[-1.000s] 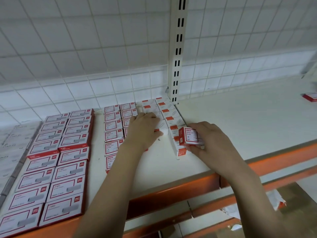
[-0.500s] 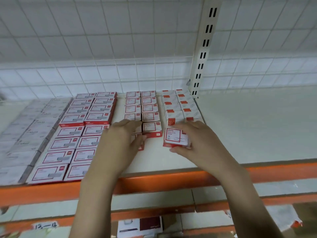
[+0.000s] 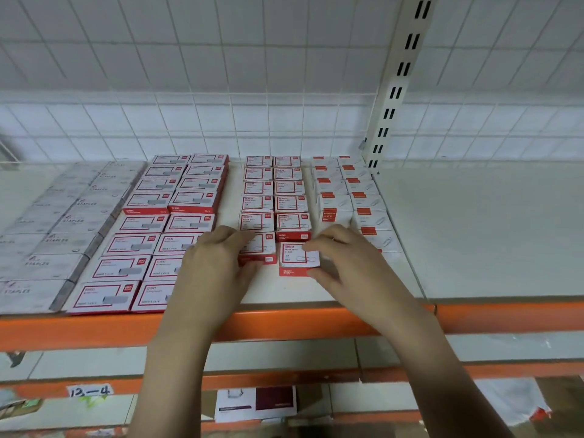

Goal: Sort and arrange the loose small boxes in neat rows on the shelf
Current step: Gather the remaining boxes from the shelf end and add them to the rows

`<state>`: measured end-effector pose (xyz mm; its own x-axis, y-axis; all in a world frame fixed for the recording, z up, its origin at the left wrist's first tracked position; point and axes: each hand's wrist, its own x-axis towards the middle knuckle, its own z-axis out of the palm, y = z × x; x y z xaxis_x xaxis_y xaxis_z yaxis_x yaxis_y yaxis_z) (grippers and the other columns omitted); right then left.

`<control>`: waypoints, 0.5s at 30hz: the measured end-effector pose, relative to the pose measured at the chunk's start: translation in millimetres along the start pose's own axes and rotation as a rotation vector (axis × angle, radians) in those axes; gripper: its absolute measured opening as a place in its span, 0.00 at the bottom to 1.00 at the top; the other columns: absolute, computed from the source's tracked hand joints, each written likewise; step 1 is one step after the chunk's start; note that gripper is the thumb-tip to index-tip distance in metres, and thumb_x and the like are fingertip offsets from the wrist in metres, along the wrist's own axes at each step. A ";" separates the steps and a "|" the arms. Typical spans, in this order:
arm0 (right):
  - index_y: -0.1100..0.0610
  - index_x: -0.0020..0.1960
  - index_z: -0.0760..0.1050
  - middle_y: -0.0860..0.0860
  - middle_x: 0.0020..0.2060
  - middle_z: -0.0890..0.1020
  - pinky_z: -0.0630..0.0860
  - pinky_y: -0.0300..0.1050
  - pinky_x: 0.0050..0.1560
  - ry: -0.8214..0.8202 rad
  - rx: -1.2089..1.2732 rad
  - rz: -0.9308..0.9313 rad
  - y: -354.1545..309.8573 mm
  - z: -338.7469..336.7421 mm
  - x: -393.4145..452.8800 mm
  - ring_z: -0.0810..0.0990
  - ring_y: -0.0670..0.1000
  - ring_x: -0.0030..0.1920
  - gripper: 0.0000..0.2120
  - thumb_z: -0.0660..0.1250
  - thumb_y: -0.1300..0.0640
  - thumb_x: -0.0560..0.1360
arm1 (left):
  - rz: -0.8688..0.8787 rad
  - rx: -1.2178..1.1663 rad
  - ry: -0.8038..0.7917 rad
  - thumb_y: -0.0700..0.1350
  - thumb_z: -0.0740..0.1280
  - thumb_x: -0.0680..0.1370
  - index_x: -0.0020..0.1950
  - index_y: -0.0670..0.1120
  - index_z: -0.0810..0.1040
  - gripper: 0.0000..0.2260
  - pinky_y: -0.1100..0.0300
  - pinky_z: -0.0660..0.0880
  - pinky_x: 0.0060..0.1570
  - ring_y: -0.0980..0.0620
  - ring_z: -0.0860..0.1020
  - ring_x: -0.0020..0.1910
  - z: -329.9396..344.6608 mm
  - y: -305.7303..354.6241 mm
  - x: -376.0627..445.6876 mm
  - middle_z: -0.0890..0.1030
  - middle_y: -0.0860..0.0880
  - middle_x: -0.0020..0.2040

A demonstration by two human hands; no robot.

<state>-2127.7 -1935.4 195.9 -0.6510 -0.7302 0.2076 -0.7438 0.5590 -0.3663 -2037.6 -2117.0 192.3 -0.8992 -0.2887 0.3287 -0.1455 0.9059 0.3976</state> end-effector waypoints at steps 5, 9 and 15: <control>0.54 0.63 0.75 0.49 0.57 0.74 0.70 0.41 0.56 0.000 0.011 -0.005 -5.5 7.2 1.5 0.73 0.48 0.58 0.17 0.67 0.59 0.74 | 0.016 -0.021 0.018 0.40 0.75 0.68 0.58 0.42 0.79 0.19 0.43 0.75 0.50 0.39 0.77 0.51 1.3 0.8 -0.1 0.80 0.43 0.52; 0.55 0.63 0.75 0.50 0.57 0.76 0.71 0.43 0.58 0.029 -0.019 -0.005 -7.5 11.4 10.5 0.74 0.50 0.58 0.17 0.67 0.60 0.74 | 0.037 -0.034 0.039 0.39 0.75 0.68 0.57 0.41 0.80 0.18 0.41 0.76 0.48 0.38 0.78 0.48 -0.3 -3.1 -0.8 0.80 0.42 0.50; 0.52 0.65 0.73 0.47 0.59 0.73 0.60 0.32 0.58 0.011 -0.048 0.022 -7.6 13.3 19.6 0.70 0.46 0.60 0.17 0.65 0.58 0.76 | 0.032 -0.041 0.063 0.41 0.74 0.69 0.58 0.42 0.79 0.18 0.42 0.75 0.50 0.39 0.77 0.50 -4.4 -2.7 -0.1 0.79 0.43 0.51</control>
<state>-2132.7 -1959.3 190.7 -0.6689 -0.7131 0.2102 -0.7355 0.5936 -0.3267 -2035.4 -2120.8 195.0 -0.8752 -0.2799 0.3947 -0.0989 0.9020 0.4203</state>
